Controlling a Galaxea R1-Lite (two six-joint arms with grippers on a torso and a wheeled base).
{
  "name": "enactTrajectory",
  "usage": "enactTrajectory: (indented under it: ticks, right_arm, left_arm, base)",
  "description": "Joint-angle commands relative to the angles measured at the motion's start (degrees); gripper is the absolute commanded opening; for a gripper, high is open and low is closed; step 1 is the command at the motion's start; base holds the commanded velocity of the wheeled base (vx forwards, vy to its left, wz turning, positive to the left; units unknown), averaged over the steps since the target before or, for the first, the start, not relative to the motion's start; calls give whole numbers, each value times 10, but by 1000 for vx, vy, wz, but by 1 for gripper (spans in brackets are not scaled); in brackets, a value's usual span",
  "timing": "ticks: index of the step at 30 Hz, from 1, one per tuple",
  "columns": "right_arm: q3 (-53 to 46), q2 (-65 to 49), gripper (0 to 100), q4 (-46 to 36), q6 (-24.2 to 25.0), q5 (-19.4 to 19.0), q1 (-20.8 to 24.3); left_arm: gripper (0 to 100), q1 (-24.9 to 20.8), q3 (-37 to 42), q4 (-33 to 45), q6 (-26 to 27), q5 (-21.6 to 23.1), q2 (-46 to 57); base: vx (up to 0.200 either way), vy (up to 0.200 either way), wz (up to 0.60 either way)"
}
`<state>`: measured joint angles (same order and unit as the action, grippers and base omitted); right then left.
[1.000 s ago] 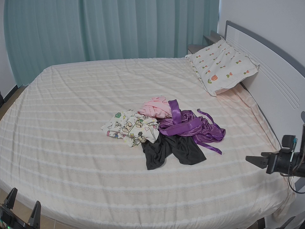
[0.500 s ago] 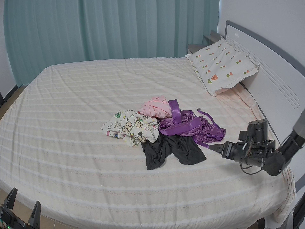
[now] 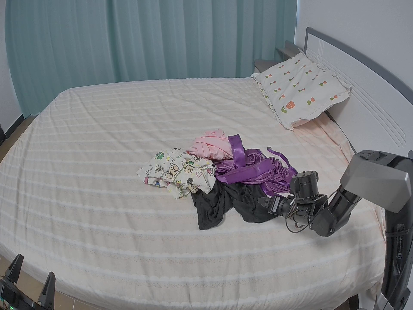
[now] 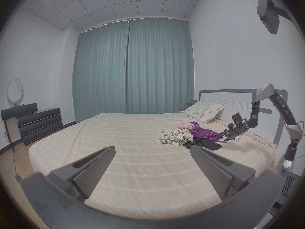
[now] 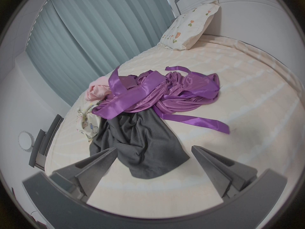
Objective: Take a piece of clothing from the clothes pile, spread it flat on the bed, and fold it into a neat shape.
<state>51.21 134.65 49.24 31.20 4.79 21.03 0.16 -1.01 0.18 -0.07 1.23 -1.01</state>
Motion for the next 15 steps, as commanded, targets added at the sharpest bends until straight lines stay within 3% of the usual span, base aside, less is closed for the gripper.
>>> enactTrajectory:
  ticks: [1, 15]
  right_arm:
    - [44, 69, 100, 0, 0, 12, 9]
    - [136, 98, 100, -38, -7, 1, 15]
  left_arm:
    - [100, -1, 10, 0, 0, 0, 7]
    - [100, 0, 10, 0, 0, 0, 7]
  base:
    - [0, 0, 0]
    - [0, 0, 0]
